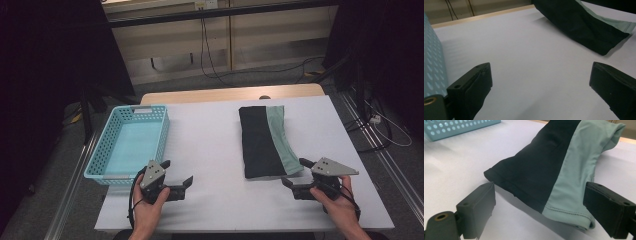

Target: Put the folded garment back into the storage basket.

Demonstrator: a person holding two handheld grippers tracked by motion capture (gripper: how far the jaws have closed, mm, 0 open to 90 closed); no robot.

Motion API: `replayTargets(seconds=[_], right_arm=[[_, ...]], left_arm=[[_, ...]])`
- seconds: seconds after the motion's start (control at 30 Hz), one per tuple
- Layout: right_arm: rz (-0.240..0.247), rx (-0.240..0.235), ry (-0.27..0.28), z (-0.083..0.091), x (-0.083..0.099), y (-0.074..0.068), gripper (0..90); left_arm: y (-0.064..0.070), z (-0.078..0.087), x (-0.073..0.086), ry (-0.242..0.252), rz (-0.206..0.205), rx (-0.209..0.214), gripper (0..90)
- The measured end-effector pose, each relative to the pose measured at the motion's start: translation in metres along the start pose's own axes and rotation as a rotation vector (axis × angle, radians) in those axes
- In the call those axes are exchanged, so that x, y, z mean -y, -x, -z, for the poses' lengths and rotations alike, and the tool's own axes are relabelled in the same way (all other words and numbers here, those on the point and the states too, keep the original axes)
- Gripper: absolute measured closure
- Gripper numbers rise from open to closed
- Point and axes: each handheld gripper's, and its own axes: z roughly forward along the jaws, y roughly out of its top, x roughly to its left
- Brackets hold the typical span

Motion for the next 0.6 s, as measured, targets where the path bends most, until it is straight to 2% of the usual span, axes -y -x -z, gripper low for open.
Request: replayTargets(seconds=[0.23,0.3,0.6], right_arm=[[0.011,-0.019,-0.028,-0.008,-0.006,-0.005,10.9],[0.013,-0.043,-0.047,-0.012,-0.009,-0.006,11.1],[0.073,-0.096,-0.129,-0.023,-0.02,-0.001,16.1]], left_arm=[[-0.002,-0.002,-0.001,0.002,0.008,0.012,4.6],[-0.003,-0.004,-0.002,-0.002,0.019,0.013,4.6],[-0.008,-0.011,-0.004,-0.012,0.01,-0.007,4.6]])
